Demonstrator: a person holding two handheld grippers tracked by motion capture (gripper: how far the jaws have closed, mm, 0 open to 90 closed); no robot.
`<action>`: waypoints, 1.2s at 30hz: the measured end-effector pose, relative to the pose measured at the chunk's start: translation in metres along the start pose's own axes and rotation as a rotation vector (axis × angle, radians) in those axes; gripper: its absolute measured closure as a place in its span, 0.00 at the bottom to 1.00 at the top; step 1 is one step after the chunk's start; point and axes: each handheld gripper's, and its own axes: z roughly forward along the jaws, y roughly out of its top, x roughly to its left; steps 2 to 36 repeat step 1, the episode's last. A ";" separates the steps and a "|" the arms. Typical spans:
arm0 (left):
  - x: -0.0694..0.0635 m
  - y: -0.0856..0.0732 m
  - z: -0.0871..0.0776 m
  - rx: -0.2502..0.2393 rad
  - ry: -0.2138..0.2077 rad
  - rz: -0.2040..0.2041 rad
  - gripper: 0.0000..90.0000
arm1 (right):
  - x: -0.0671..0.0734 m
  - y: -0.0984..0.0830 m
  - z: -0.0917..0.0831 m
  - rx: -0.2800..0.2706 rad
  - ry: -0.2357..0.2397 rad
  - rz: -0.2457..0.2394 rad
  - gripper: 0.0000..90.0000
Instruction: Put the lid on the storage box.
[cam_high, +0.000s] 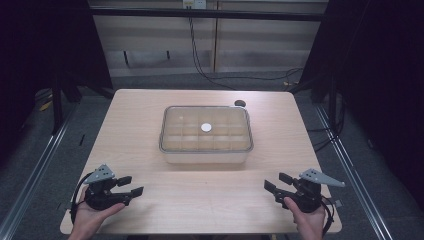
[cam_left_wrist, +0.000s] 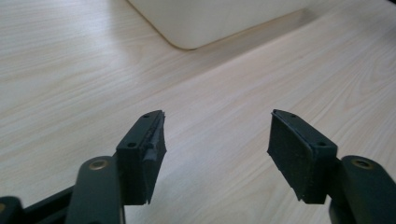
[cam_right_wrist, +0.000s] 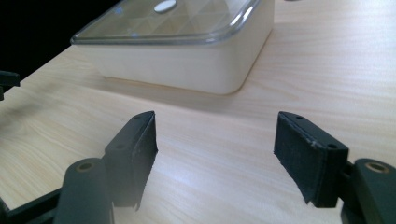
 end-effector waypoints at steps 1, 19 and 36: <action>0.001 -0.001 0.002 0.003 -0.018 -0.017 0.41 | -0.001 -0.002 0.001 0.004 0.001 0.004 0.32; 0.001 -0.001 0.002 0.003 -0.018 -0.017 0.41 | -0.001 -0.002 0.001 0.004 0.001 0.004 0.32; 0.001 -0.001 0.002 0.003 -0.018 -0.017 0.41 | -0.001 -0.002 0.001 0.004 0.001 0.004 0.32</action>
